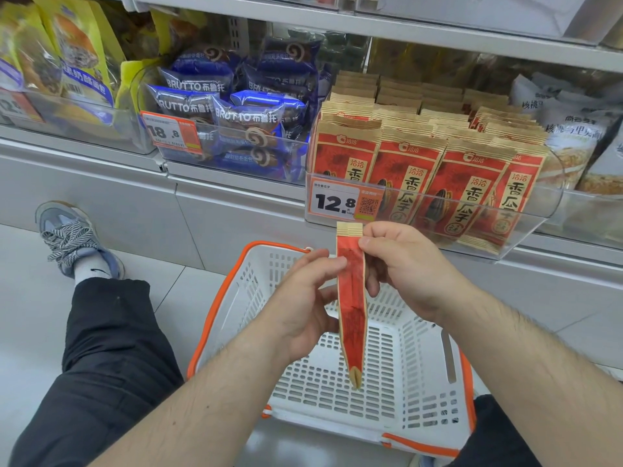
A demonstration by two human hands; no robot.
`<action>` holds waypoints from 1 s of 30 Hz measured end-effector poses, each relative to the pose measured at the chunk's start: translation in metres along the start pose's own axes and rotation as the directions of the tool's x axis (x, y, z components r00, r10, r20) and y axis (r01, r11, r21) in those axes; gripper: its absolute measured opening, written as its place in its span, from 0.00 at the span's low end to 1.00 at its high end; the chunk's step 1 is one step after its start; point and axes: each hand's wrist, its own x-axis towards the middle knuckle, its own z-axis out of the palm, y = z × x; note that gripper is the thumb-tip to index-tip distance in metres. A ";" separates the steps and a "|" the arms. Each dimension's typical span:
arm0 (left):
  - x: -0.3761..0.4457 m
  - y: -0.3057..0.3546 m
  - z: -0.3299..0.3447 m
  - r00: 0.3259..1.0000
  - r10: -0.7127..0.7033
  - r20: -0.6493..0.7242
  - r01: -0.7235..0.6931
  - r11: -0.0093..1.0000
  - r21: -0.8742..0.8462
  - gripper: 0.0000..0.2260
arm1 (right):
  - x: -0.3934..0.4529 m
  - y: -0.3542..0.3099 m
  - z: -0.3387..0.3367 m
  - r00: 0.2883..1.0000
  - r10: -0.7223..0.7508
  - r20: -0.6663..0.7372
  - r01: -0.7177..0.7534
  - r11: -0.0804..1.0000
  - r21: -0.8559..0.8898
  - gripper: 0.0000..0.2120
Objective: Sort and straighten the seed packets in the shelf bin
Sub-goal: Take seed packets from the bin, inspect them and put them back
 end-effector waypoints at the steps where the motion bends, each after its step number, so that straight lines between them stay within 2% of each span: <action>1: 0.000 0.000 0.001 1.000 -0.009 -0.019 0.009 1.000 0.002 0.39 | 0.000 0.000 0.000 1.000 -0.009 -0.012 0.009 1.000 -0.029 0.15; 2: 0.001 0.000 0.001 0.999 -0.018 -0.033 0.018 1.000 0.005 0.33 | -0.001 0.000 0.001 0.999 -0.021 -0.026 0.019 0.997 -0.074 0.14; 4: 0.001 0.001 0.000 0.999 -0.028 -0.044 0.028 1.000 0.009 0.14 | -0.002 0.000 0.000 0.999 -0.032 -0.040 0.024 0.981 -0.191 0.12; 5: 0.001 0.003 0.000 0.997 -0.041 -0.058 0.040 0.999 -0.008 0.08 | -0.003 0.000 -0.001 0.999 -0.022 -0.030 0.014 0.971 -0.239 0.12; 6: 0.001 0.005 -0.001 0.995 -0.048 -0.086 0.045 0.998 -0.038 0.07 | -0.004 -0.001 -0.002 1.000 0.001 -0.004 -0.002 0.962 -0.274 0.12; 8: 0.001 0.009 -0.003 0.986 -0.060 -0.154 0.046 0.995 -0.091 0.09 | -0.007 -0.006 -0.007 0.993 0.077 0.092 -0.040 0.936 -0.350 0.14; 11: 0.002 0.012 -0.004 0.972 -0.070 -0.226 0.034 0.987 -0.157 0.12 | -0.011 -0.010 -0.010 0.943 0.211 0.257 -0.047 0.850 -0.525 0.14; 15: -0.001 0.016 -0.001 0.966 -0.067 -0.249 0.011 0.975 -0.220 0.08 | -0.011 -0.005 -0.006 0.907 0.247 0.342 0.025 0.777 -0.629 0.13; 22: 0.000 0.016 -0.002 0.972 -0.045 -0.232 -0.007 0.976 -0.217 0.05 | -0.012 -0.003 -0.011 0.892 0.245 0.380 0.051 0.780 -0.623 0.11; 26: 0.001 0.016 -0.003 0.975 -0.030 -0.222 -0.014 0.981 -0.193 0.07 | -0.010 -0.001 -0.013 0.891 0.230 0.391 0.057 0.799 -0.599 0.11; 29: 0.002 0.017 -0.006 0.983 -0.010 -0.184 -0.028 0.979 -0.203 0.09 | -0.011 -0.004 -0.013 0.904 0.203 0.377 0.018 0.862 -0.507 0.08; 30: 0.002 0.017 -0.007 0.988 0.000 -0.156 -0.036 0.973 -0.227 0.07 | -0.010 -0.003 -0.013 0.919 0.191 0.343 -0.009 0.883 -0.468 0.10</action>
